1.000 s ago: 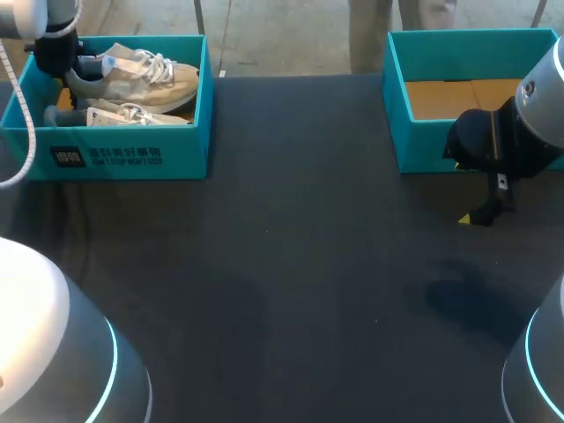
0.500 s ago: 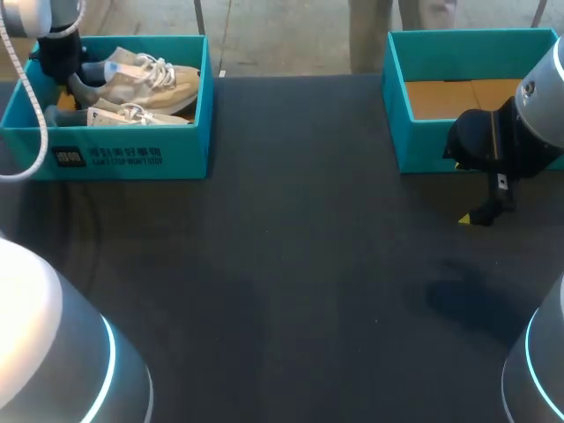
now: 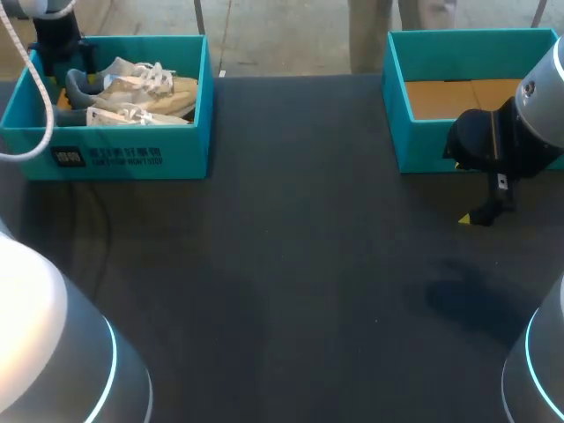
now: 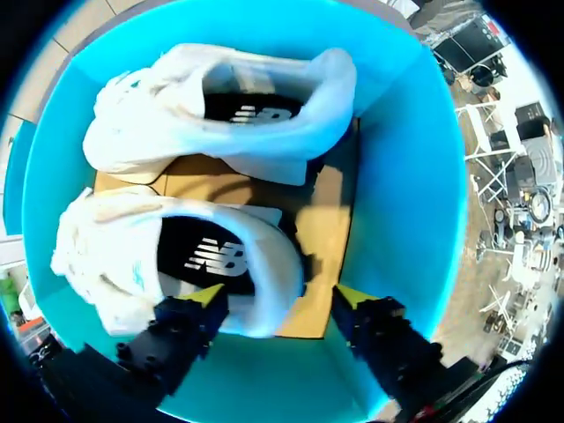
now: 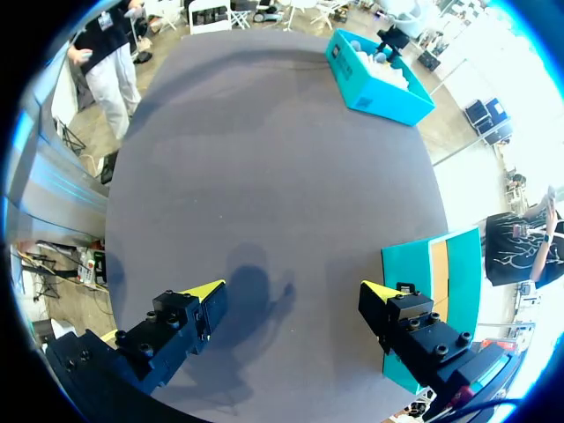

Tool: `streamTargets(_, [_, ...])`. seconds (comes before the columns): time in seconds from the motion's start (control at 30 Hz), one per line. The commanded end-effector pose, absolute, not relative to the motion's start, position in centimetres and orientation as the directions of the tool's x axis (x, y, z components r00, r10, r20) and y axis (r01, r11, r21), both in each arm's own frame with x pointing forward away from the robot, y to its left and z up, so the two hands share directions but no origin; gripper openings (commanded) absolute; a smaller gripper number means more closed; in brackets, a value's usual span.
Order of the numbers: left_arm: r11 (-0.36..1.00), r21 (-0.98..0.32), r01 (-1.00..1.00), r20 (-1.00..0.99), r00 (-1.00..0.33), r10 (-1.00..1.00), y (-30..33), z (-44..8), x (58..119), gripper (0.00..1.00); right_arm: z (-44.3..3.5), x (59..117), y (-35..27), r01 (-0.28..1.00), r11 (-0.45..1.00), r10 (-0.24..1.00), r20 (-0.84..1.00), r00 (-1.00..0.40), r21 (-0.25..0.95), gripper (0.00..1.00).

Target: Take the shoe out of the shoebox, open the shoe tongue, remove and reinsert the insole, then place the shoe into the shoebox

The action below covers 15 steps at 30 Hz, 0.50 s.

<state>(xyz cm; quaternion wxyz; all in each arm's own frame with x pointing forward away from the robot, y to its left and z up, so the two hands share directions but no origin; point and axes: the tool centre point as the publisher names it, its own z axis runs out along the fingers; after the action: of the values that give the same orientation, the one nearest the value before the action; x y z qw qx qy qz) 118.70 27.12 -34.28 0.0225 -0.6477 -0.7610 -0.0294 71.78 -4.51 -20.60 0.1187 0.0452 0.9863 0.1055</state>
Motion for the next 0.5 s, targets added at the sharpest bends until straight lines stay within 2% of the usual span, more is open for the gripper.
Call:
streamTargets(0.03, [0.16,0.017,0.987,0.07,-0.161,0.984,27.0,-32.5,117.9,1.0,-20.7,71.8,-4.5,0.065,0.974,0.115,-0.226,-0.967,0.217,1.0])
streamTargets(0.5, [0.123,0.03,0.992,0.039,-0.124,0.992,26.6,-28.4,114.9,1.0,-20.7,71.8,-4.5,0.065,0.974,0.115,-0.226,-0.967,0.217,1.0])
